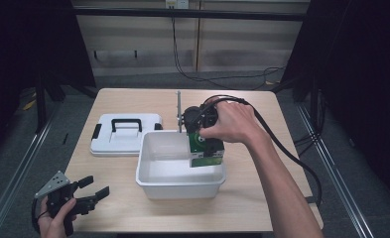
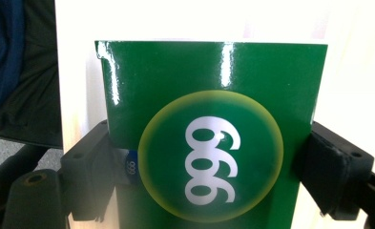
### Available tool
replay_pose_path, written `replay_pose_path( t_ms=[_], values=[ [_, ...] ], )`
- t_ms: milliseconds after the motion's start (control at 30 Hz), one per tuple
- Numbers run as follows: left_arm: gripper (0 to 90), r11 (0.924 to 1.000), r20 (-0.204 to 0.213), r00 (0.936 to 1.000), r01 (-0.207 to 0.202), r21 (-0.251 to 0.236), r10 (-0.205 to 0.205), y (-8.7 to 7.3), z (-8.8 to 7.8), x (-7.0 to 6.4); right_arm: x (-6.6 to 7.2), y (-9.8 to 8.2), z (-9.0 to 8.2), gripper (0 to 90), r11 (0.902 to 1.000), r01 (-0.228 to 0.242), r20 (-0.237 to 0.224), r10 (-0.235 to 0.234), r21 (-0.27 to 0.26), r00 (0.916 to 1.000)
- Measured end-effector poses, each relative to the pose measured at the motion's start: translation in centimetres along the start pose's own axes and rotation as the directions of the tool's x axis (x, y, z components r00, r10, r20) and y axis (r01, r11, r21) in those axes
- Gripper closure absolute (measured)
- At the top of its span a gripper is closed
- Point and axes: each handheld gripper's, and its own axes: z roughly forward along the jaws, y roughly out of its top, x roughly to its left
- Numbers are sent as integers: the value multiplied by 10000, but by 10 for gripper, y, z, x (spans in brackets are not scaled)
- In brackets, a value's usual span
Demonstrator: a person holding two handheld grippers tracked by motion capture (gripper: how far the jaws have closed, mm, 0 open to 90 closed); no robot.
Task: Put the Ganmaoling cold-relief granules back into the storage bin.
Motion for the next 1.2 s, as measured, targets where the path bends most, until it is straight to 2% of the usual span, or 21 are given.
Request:
replay_pose_path(
  t_ms=[300, 433, 867, 1033, 1200],
  values=[
    [160, 10000, -11, 10000, 32, -35, -32, 0, 0, 0, -2, 10, 12, 160, 10000, -66, -96, 66, 40, 9999],
    [159, 10000, 7, 10000, 16, 6, -16, 0, 0, 0, -4, 11, 18, 160, 9999, -69, 51, 68, 84, 10000],
    [159, 10000, -1, 10000, 61, 3, -61, 0, 1, 0, -9, 0, 49, 159, 9989, -461, -459, 464, 56, 9979],
    [159, 10000, -24, 10000, 77, -9, -77, 0, 1, 0, -9, -1, 58, 159, 9990, -441, -554, 444, 67, 9975],
    [159, 10000, -29, 10000, 59, -15, -59, 0, 0, 0, -11, -4, 67, 159, 9986, -483, -438, 474, -208, 9979]
  ],
)
